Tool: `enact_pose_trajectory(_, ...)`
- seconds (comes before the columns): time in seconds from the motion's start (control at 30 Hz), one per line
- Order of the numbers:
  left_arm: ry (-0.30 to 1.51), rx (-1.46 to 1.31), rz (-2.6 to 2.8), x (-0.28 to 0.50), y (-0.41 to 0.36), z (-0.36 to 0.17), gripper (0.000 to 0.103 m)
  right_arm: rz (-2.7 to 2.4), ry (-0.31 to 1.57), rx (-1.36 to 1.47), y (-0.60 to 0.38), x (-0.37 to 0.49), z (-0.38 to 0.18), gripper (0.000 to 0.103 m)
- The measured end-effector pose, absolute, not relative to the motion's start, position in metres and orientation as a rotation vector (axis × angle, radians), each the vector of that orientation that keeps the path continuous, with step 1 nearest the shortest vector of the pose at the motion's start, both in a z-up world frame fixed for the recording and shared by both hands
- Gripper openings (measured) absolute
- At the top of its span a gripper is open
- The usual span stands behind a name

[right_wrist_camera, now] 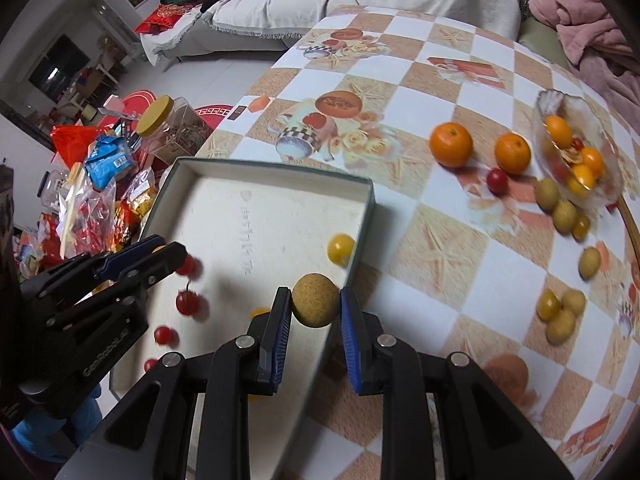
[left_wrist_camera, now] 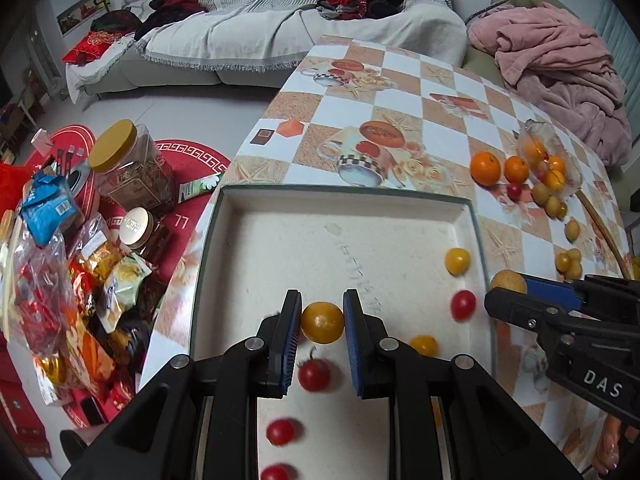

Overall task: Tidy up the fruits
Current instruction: 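Carry both fruits over the white tray and open both tools to release them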

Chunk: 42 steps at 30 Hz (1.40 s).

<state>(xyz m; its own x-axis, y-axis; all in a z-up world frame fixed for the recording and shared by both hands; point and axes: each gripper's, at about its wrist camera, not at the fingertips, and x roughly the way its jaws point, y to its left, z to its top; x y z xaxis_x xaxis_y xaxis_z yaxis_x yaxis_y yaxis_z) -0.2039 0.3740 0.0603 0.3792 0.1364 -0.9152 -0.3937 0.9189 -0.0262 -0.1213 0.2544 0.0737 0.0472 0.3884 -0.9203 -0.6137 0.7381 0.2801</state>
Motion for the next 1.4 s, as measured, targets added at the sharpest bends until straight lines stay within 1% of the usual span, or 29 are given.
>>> enact_pose_trajectory(0.57, 1.172, -0.245, 0.365, -0.179, 0.399, 0.039, 0.023, 0.776, 1.33, -0.239, 0.285, -0.106, 0.063, 0.027)
enact_pose_trajectory(0.93, 1.191, -0.223, 0.385, -0.17, 0.408, 0.018, 0.023, 0.791, 1.329, -0.266, 0.302, -0.104, 0.044, 0.027)
enact_pose_trajectory(1.1, 1.193, -0.202, 0.378, -0.17, 0.408, 0.015, 0.024, 0.807, 1.317, -0.325, 0.312, -0.112, 0.034, 0.027)
enact_pose_trajectory(1.13, 1.193, -0.196, 0.378, -0.17, 0.407, 0.015, 0.026, 0.808, 1.312, -0.34, 0.314, -0.114, 0.032, 0.027)
enact_pose_trajectory(1.17, 1.193, -0.18, 0.388, -0.17, 0.407, 0.015, 0.032, 0.81, 1.31, -0.351, 0.315, -0.116, 0.031, 0.027)
enact_pose_trajectory(1.2, 1.195, -0.177, 0.393, -0.17, 0.407, 0.015, 0.061, 0.811, 1.307, -0.361, 0.316, -0.117, 0.03, 0.027)
enact_pose_trajectory(1.23, 1.189, -0.194, 0.382, -0.171, 0.409, 0.016, 0.076, 0.812, 1.292, -0.373, 0.317, -0.119, 0.031, 0.027)
enact_pose_trajectory(1.4, 1.183, -0.194, 0.393, -0.174, 0.41, 0.014, 0.076, 0.825, 1.272, -0.399, 0.318, -0.124, 0.031, 0.031)
